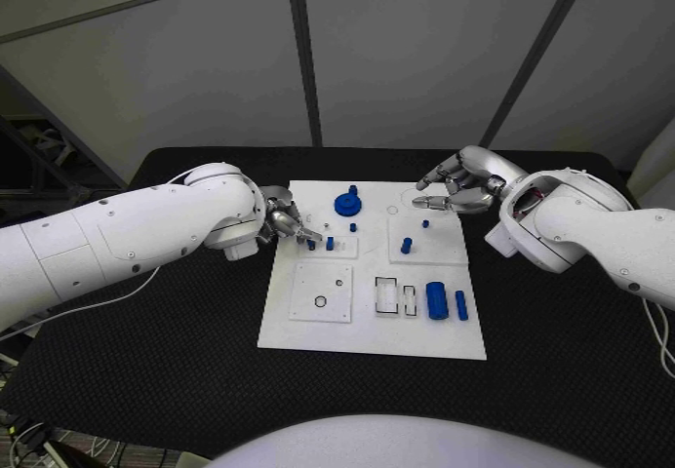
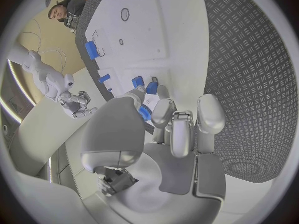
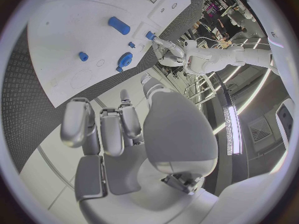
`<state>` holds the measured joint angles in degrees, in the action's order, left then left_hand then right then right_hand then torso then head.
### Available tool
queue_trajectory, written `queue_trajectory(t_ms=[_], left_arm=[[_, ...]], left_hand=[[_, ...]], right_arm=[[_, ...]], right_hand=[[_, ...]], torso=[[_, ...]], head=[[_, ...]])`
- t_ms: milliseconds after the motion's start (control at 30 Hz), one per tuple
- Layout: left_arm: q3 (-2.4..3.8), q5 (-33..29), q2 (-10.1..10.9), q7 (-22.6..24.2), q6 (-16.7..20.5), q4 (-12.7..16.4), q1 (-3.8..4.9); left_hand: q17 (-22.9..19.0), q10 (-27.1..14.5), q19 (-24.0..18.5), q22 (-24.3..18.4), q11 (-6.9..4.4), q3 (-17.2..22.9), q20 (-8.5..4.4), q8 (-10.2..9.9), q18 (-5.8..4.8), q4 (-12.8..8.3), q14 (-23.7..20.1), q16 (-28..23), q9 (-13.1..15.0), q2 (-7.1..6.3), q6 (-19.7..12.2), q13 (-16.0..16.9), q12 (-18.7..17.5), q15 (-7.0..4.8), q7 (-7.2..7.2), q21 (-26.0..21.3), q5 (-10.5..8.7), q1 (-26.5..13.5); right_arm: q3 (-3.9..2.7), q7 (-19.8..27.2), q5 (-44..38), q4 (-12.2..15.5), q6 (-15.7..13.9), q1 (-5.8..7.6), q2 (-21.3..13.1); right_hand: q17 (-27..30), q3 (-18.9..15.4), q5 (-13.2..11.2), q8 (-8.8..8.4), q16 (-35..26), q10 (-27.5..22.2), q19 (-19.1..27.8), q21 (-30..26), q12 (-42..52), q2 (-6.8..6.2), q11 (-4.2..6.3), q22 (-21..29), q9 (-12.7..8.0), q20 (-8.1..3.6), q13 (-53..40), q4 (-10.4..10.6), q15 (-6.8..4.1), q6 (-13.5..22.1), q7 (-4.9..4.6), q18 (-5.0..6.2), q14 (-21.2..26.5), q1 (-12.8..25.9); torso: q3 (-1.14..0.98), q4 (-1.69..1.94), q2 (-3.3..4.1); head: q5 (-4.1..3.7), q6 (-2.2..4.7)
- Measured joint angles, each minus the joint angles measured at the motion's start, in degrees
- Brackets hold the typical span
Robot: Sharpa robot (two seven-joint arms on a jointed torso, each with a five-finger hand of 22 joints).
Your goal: Assemble the parts on the task board
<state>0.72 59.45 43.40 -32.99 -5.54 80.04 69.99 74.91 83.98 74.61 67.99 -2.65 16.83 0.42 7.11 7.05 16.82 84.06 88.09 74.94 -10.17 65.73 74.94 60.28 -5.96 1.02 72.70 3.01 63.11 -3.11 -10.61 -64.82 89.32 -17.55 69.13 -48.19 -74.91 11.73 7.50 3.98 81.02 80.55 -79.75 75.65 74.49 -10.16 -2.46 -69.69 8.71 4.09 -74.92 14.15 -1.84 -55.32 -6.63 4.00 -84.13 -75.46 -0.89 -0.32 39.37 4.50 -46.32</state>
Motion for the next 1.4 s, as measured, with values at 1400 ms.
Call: queue_trajectory(t_ms=[1400], left_arm=[[0.25, -2.3, -0.1, 0.1, -0.3, 0.2, 0.00]], left_hand=[[0.0, 0.0, 0.0, 0.0, 0.00, -1.4, 0.00, -2.4, 0.00, 0.1, 0.0, 0.0, -1.8, -0.74, 0.2, 0.0, -0.3, 0.00, 0.21, -0.7, 0.00, 2.1]], right_arm=[[0.00, 0.0, 0.0, -0.2, 0.0, 0.00, 0.1]], right_hand=[[0.0, -0.1, 0.0, 0.00, 0.0, 0.0, 0.0, 0.0, 0.0, 0.00, 0.00, 0.0, 0.0, 0.00, 0.0, 0.3, 0.00, 0.0, 0.00, 0.00, 0.0, 0.0]], torso=[[-0.01, 0.02, 0.02]], head=[[0.04, -0.06]])
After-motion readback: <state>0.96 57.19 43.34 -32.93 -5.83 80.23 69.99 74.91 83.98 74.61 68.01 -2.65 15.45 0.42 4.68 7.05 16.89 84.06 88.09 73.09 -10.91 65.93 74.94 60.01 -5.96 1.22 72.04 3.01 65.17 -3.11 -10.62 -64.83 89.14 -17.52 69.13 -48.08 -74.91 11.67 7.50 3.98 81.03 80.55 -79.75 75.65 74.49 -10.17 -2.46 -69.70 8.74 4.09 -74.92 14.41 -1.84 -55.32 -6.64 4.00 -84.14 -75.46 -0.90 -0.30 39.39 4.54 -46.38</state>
